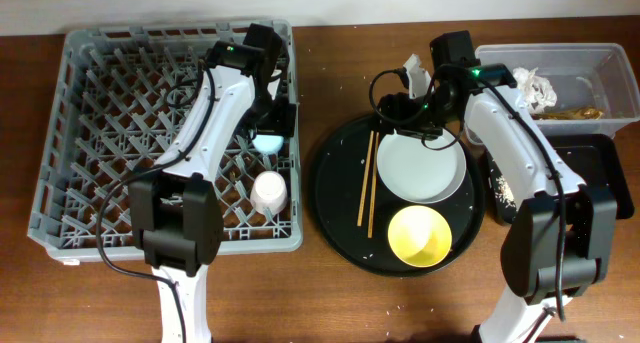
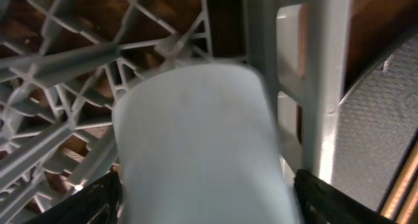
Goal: Sort waste into correct bins and load items into the dishwasher rack
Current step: 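Place the blue cup upside down in the rack with the left gripper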
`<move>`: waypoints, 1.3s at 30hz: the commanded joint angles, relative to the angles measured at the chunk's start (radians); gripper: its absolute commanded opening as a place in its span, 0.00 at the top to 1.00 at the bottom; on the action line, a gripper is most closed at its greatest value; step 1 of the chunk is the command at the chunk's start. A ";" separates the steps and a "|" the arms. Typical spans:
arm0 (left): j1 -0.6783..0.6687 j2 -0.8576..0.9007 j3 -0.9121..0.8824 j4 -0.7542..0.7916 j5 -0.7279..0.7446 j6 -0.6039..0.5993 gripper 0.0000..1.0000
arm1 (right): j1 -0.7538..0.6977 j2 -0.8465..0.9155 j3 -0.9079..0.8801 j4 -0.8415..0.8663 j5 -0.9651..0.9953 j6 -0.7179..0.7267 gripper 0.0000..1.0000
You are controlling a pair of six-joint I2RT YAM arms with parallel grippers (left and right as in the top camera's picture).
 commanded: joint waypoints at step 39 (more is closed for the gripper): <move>-0.082 0.013 0.136 -0.030 0.010 -0.142 0.59 | -0.130 -0.306 0.038 -0.180 0.182 -0.042 0.24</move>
